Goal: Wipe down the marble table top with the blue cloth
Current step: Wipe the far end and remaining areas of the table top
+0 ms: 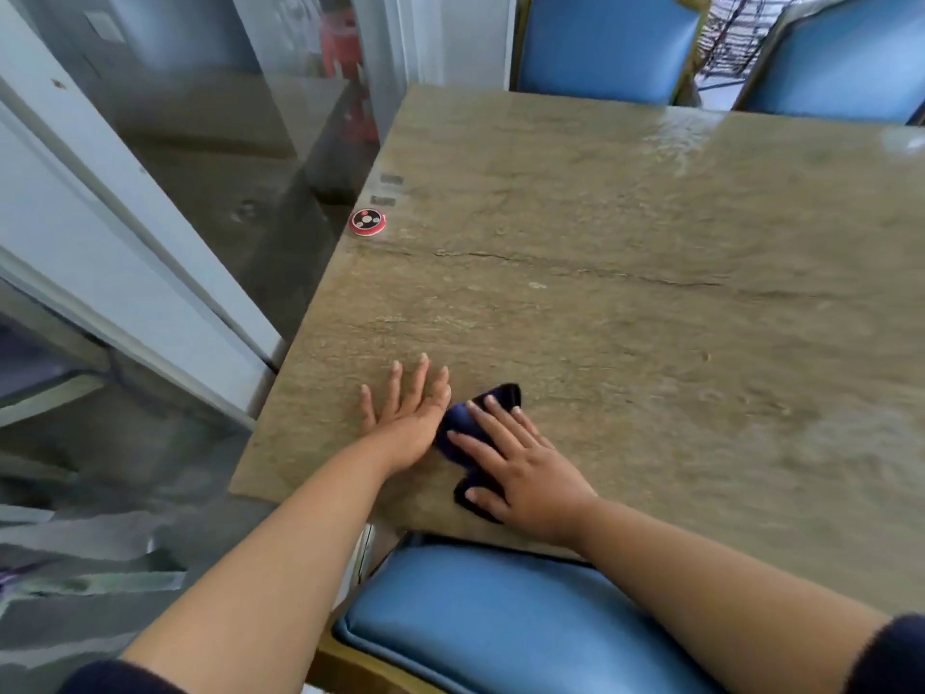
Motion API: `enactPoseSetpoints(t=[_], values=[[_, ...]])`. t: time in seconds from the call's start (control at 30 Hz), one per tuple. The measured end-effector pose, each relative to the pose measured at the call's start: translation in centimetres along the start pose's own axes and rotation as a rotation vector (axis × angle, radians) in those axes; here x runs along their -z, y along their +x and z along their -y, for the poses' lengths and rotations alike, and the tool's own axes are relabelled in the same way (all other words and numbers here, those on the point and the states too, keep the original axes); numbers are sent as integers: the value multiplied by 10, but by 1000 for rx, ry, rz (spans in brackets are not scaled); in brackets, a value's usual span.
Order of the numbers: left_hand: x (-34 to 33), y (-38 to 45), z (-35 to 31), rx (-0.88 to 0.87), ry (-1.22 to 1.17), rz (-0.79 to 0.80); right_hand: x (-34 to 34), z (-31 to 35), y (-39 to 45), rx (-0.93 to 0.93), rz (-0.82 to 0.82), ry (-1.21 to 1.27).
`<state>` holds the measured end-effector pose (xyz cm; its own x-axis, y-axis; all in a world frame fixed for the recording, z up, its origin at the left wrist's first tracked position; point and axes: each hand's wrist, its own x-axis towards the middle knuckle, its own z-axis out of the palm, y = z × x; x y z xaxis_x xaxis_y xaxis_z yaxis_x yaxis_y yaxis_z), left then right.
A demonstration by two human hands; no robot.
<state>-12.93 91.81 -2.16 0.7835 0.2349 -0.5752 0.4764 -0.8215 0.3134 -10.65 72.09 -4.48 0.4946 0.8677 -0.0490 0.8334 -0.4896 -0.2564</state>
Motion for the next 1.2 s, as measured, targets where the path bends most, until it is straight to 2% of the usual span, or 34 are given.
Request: enactPoseSetpoints(t=[0.07, 0.13, 0.2, 0.3, 0.37, 0.4, 0.43, 0.5, 0.57, 0.63, 0.7, 0.83, 0.9, 0.97, 1.1, 1.2], values=[[-2, -1, -12, 41, 37, -13, 5, -14, -17, 203, 65, -38], [-6, -3, -28, 97, 50, -50, 8, -37, -34, 196, 35, -82], [-12, -3, -46, 146, 69, -78, 12, -66, -49, -24, -30, -85], [-17, 1, -69, 172, 74, -116, 22, -100, -72, -512, -118, -9], [-23, 7, -79, 64, 107, -126, 23, -99, -82, -736, -129, 46], [-26, 9, -84, -15, 135, -122, 23, -93, -86, -770, -121, 62], [-29, 11, -91, -89, 162, -116, 21, -84, -90, -745, -106, 66], [-38, 14, -107, -187, 196, -113, 22, -68, -102, -547, -33, 60], [-46, 15, -125, -232, 203, -128, 25, -71, -118, -304, 81, -11], [-53, 20, -139, -219, 196, -158, 31, -89, -128, -200, 131, -66], [-61, 23, -140, -173, 201, -230, 31, -107, -127, -289, 68, -57], [-77, 25, -137, -160, 229, -416, 28, -132, -96, -694, -121, 58], [-79, 27, -138, -161, 230, -447, 28, -129, -80, -770, -171, 83], [-80, 28, -138, -166, 219, -465, 25, -117, -77, -662, -167, 91], [-79, 26, -135, -201, 96, -518, 11, -100, -97, -262, -153, 36], [-75, 24, -137, -221, 11, -545, 13, -113, -86, -215, -150, 54]])
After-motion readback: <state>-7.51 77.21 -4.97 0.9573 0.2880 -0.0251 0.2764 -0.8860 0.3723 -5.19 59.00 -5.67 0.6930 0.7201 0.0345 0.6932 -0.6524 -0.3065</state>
